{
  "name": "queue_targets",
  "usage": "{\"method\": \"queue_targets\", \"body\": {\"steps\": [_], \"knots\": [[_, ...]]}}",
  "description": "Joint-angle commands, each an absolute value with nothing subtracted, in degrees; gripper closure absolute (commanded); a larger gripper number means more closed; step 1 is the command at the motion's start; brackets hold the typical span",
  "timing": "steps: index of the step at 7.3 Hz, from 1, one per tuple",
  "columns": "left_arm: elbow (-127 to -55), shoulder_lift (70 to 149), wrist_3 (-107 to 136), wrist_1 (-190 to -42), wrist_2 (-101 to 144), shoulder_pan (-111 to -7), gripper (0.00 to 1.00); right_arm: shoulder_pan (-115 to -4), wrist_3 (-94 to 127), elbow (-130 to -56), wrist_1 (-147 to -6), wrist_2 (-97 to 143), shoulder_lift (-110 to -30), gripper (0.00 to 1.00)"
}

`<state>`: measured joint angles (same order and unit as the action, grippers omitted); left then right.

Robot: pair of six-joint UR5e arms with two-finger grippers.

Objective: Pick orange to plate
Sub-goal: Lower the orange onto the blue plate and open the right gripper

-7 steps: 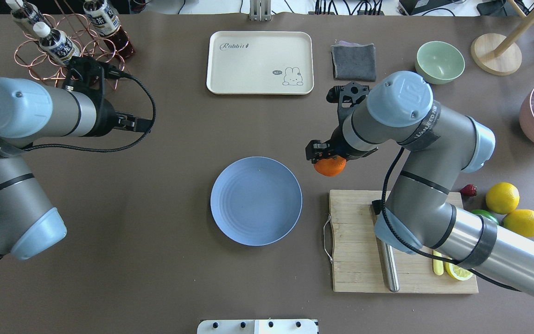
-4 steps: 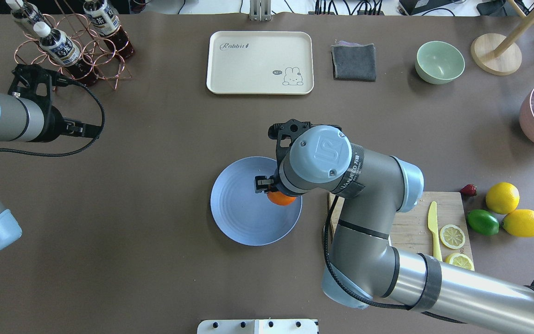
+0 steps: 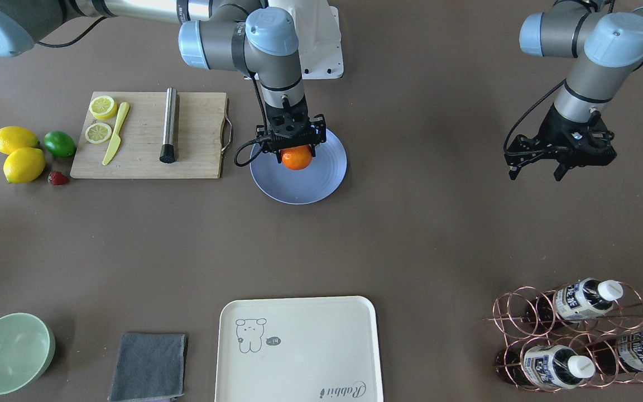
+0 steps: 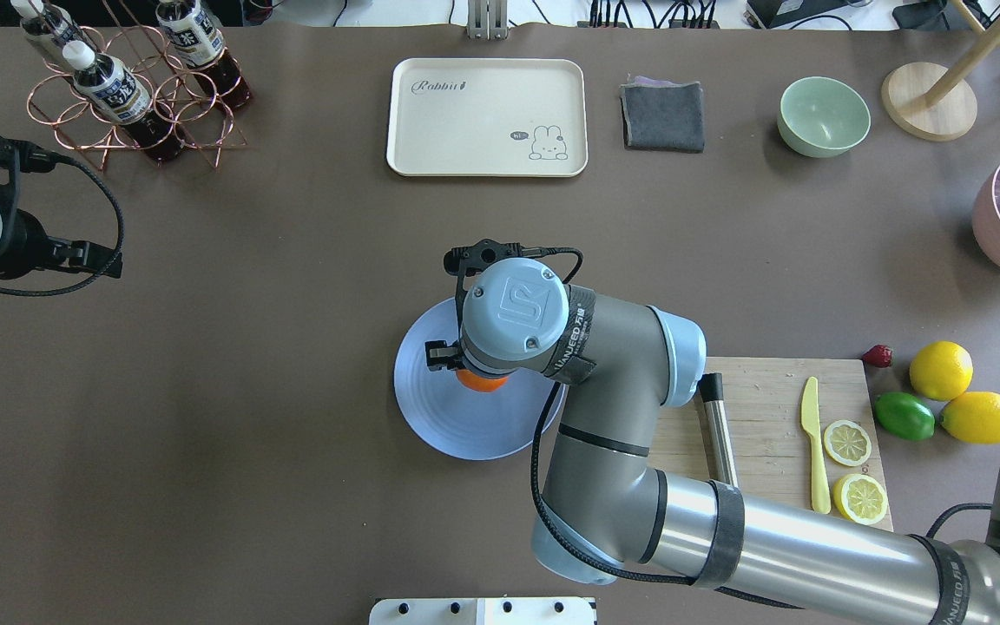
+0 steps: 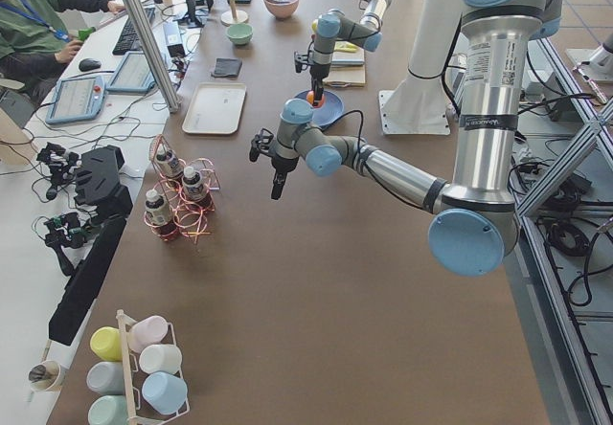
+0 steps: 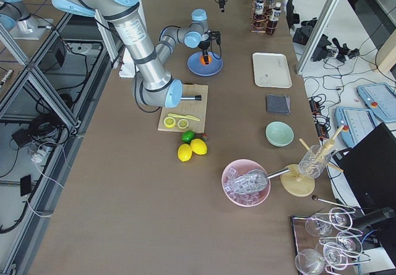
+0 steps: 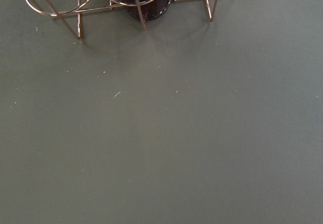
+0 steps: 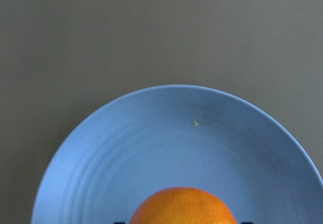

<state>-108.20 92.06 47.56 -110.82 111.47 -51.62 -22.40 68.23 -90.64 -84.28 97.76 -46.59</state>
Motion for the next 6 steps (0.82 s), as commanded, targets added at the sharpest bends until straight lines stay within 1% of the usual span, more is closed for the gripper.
{"method": "queue_targets", "body": {"steps": [1,2,3,5,6], "knots": [[-108.11,91.93,47.55,-110.74,111.80,-51.94,0.02,-22.24,68.12,-87.12,-84.20,96.33,-46.32,1.00],[-108.19,91.85,47.55,-110.74,111.80,-52.03,0.02,-22.24,68.55,-87.01,-84.20,96.42,-45.62,0.73],[-108.11,91.85,47.55,-110.74,111.88,-52.03,0.02,-21.98,73.34,-87.19,-84.46,96.50,-44.83,0.02],[-107.58,91.85,44.58,-110.65,112.85,-52.03,0.02,-22.15,76.38,-88.67,-85.16,97.38,-43.77,0.00],[-107.67,91.67,44.39,-110.65,113.11,-52.47,0.02,-23.63,76.20,-90.86,-88.30,98.77,-44.20,0.00]]}}
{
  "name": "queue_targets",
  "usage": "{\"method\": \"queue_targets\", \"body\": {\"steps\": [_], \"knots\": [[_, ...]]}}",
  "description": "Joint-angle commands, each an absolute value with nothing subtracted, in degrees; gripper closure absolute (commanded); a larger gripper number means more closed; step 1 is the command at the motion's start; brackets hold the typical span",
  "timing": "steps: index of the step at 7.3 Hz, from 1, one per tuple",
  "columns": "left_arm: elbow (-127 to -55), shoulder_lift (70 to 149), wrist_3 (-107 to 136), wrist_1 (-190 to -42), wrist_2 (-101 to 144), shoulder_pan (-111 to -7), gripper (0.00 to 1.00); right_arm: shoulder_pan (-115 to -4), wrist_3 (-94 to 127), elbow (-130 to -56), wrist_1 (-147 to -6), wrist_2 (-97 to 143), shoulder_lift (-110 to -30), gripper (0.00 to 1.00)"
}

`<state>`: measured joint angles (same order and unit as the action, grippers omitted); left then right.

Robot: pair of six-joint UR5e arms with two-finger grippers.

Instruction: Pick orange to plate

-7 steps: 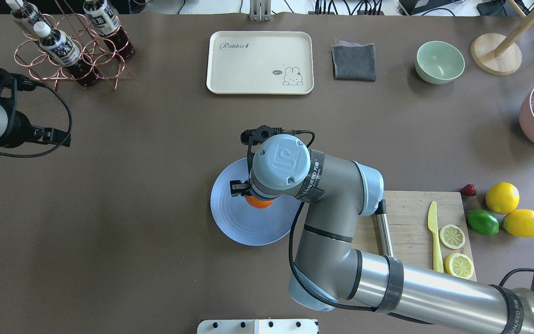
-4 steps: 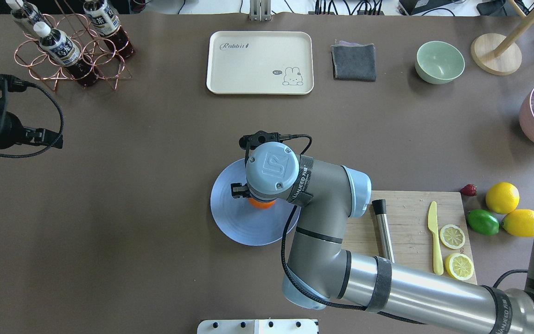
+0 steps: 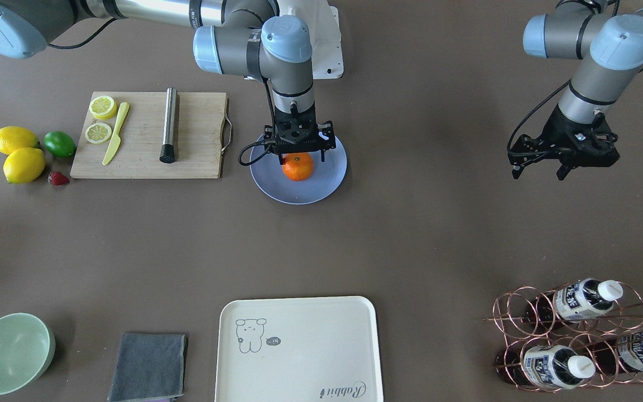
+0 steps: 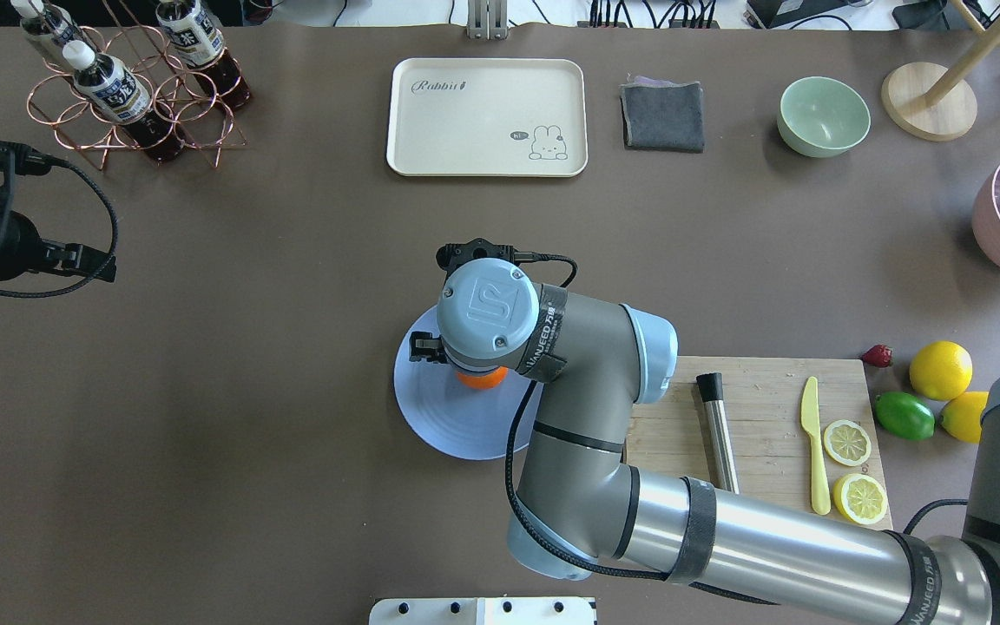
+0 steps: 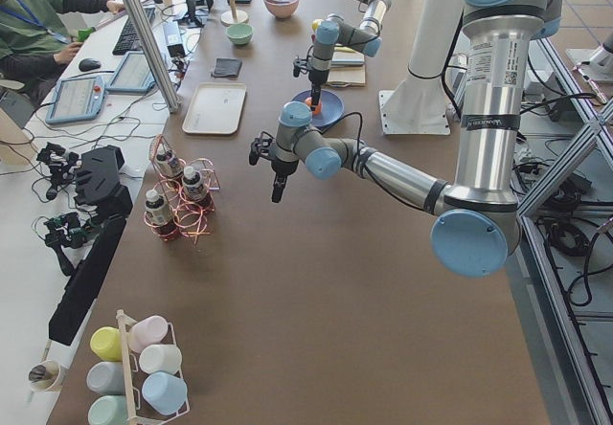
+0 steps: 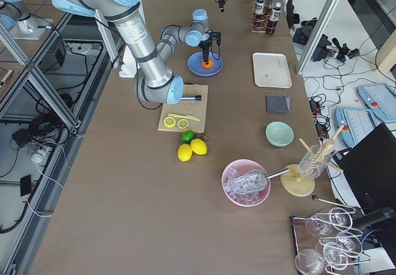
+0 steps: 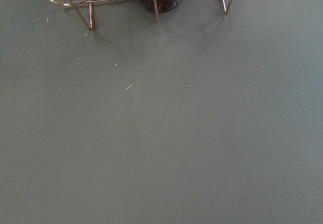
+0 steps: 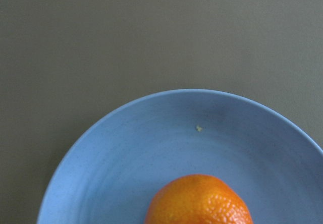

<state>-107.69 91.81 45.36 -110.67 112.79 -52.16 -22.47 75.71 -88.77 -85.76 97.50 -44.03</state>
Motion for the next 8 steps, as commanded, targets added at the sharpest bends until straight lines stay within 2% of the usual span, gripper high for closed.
{"method": "queue_targets", "body": {"steps": [1,3,5,8], "knots": [[-107.67,91.50,43.69,-110.57,115.29,-54.04,0.02,-27.38,75.42,-97.06,-95.55,104.88,-45.51,0.00],[-107.67,85.36,27.86,-110.48,118.56,-61.74,0.02,-36.95,65.54,-111.03,-106.83,111.69,-54.52,0.00],[-107.67,81.31,18.42,-109.26,119.61,-71.66,0.02,-48.72,45.81,-112.67,-107.32,116.51,-64.55,0.00],[-107.23,84.27,-2.85,-92.78,123.05,-86.35,0.02,-69.19,15.65,-110.15,-106.88,126.53,-78.18,0.00]]}}
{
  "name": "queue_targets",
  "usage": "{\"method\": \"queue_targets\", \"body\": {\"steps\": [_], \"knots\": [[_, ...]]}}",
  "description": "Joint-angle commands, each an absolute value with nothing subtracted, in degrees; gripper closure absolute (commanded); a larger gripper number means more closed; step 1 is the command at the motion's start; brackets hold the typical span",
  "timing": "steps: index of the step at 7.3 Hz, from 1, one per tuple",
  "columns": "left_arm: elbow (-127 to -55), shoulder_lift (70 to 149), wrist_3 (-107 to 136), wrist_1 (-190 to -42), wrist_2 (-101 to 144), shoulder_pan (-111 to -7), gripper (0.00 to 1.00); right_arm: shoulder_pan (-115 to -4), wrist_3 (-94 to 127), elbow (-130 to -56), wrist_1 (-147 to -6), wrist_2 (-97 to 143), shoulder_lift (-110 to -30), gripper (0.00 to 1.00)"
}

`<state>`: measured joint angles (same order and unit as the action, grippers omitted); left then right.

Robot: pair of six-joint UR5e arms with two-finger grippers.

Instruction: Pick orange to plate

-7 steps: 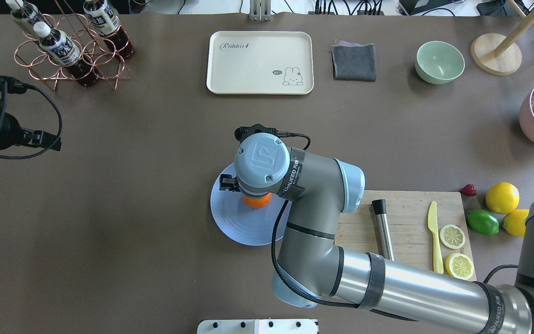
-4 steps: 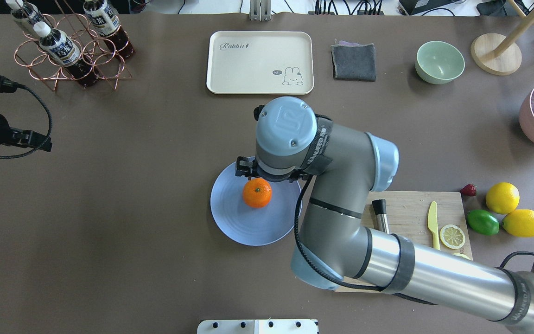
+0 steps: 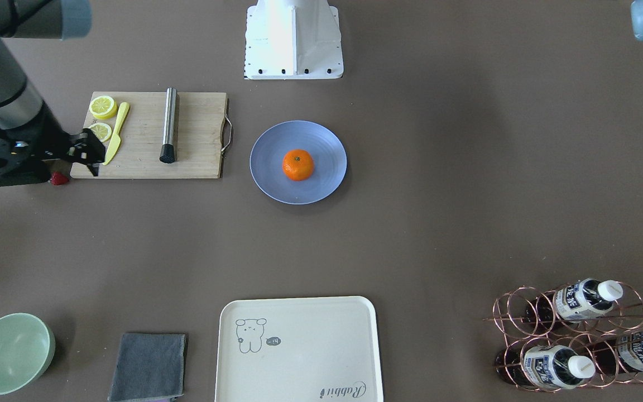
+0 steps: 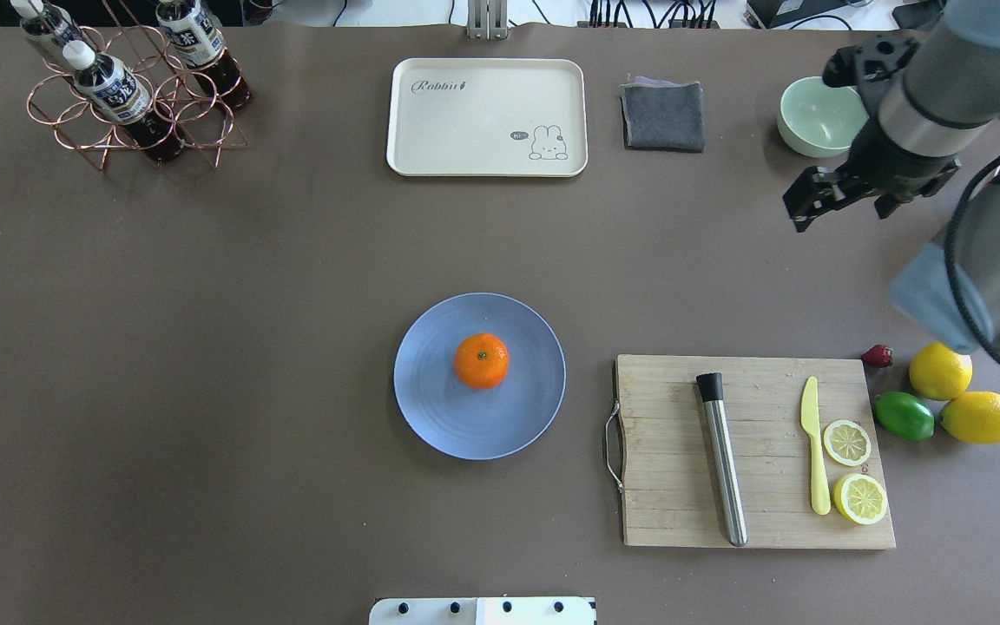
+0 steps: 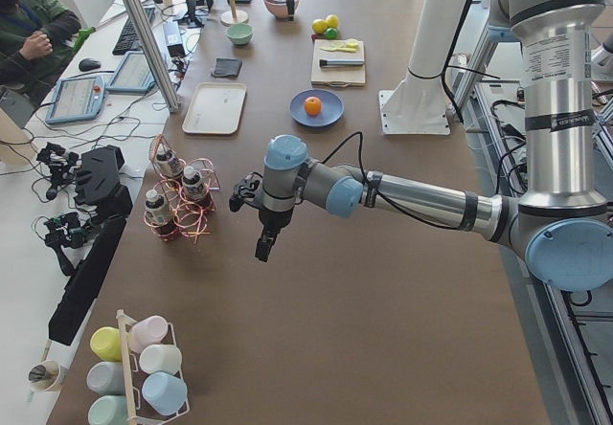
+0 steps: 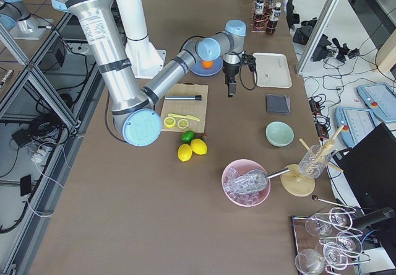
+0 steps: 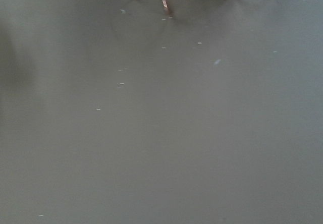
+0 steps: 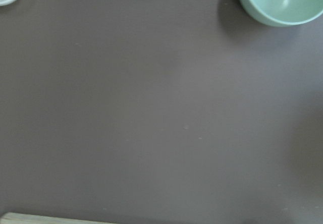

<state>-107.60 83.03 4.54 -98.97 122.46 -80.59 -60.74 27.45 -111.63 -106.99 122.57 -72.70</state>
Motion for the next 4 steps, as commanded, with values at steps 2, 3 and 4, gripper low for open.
{"method": "queue_targets", "body": {"steps": [2,3,4], "knots": [[-105.39,84.99,-3.08,-90.17,123.48,-89.38,0.02,-83.96,0.59,-100.94,-106.79,133.57,-81.72,0.00],[-104.42,85.34,-3.08,-90.09,125.05,-89.38,0.02,-86.89,-0.86,-98.55,-106.61,132.90,-82.70,0.00],[-103.89,85.08,-3.08,-90.26,128.46,-89.47,0.02,-89.53,-1.57,-96.87,-105.13,132.80,-84.01,0.00]]}}
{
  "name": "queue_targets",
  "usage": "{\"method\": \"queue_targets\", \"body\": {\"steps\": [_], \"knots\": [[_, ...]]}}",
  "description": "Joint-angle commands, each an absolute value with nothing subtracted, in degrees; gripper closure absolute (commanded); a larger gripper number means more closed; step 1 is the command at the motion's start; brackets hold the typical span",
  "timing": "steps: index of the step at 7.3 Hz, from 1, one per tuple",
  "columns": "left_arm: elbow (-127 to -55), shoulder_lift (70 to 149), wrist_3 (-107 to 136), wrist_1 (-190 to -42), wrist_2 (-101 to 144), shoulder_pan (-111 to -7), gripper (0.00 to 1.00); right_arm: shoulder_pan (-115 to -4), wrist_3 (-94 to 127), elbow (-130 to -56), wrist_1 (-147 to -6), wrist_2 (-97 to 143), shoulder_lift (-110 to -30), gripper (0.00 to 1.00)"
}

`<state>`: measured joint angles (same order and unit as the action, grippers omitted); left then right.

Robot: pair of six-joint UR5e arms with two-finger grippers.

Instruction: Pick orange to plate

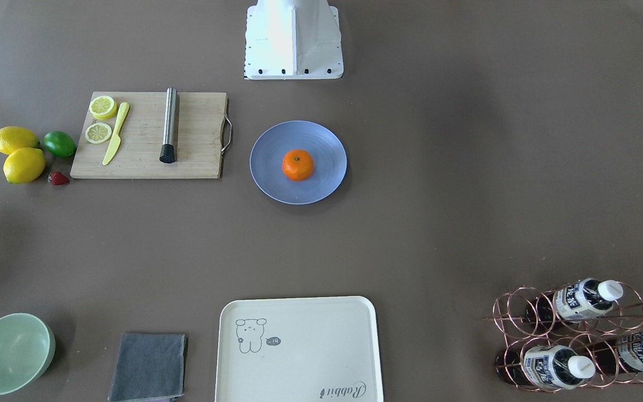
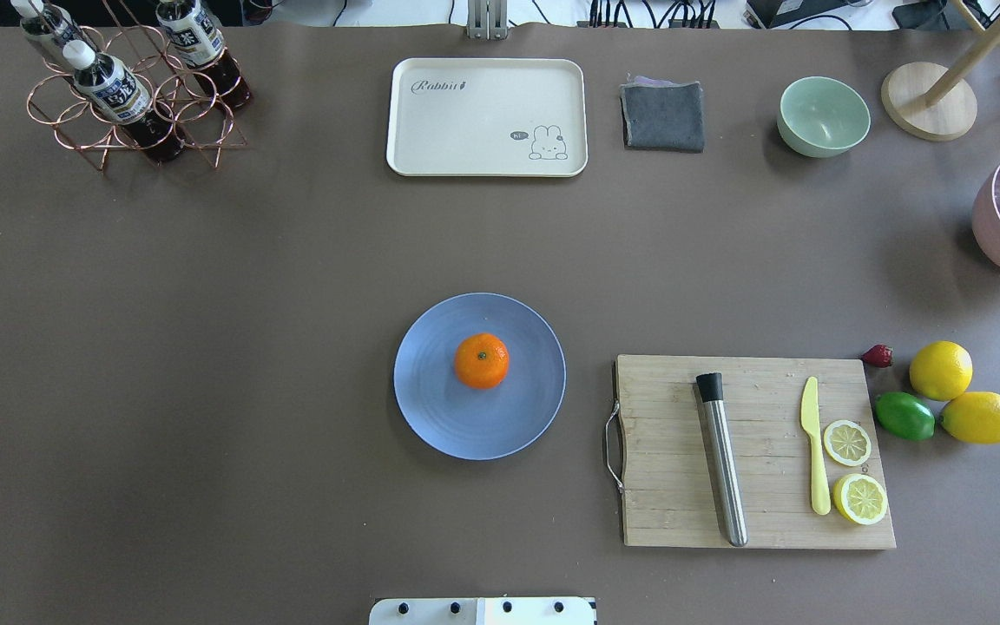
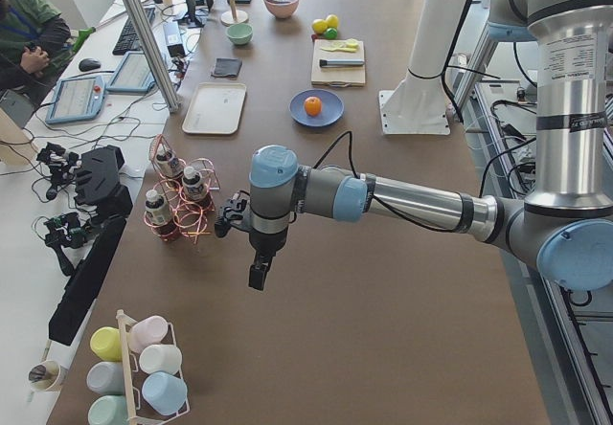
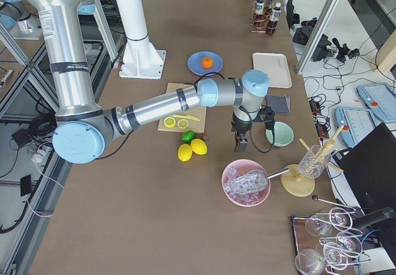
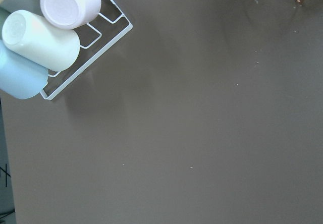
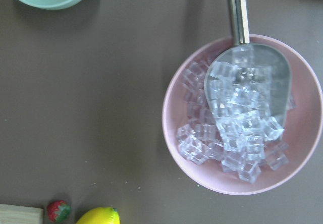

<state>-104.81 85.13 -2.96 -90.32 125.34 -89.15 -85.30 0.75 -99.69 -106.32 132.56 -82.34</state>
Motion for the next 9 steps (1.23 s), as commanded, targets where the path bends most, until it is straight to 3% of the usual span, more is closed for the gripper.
{"method": "queue_targets", "body": {"steps": [1,4,9], "knots": [[-103.19,84.99,-3.25,-90.26,128.93,-89.47,0.02,-90.43,-2.19,-96.77,-103.73,132.80,-86.46,0.00],[-100.46,84.73,-3.08,-90.35,129.11,-89.47,0.02,-92.20,-2.11,-95.98,-98.28,132.45,-91.30,0.00],[-100.63,83.67,-3.16,-90.26,129.11,-92.46,0.02,-92.11,-1.67,-94.39,-95.19,132.19,-91.23,0.00]]}}
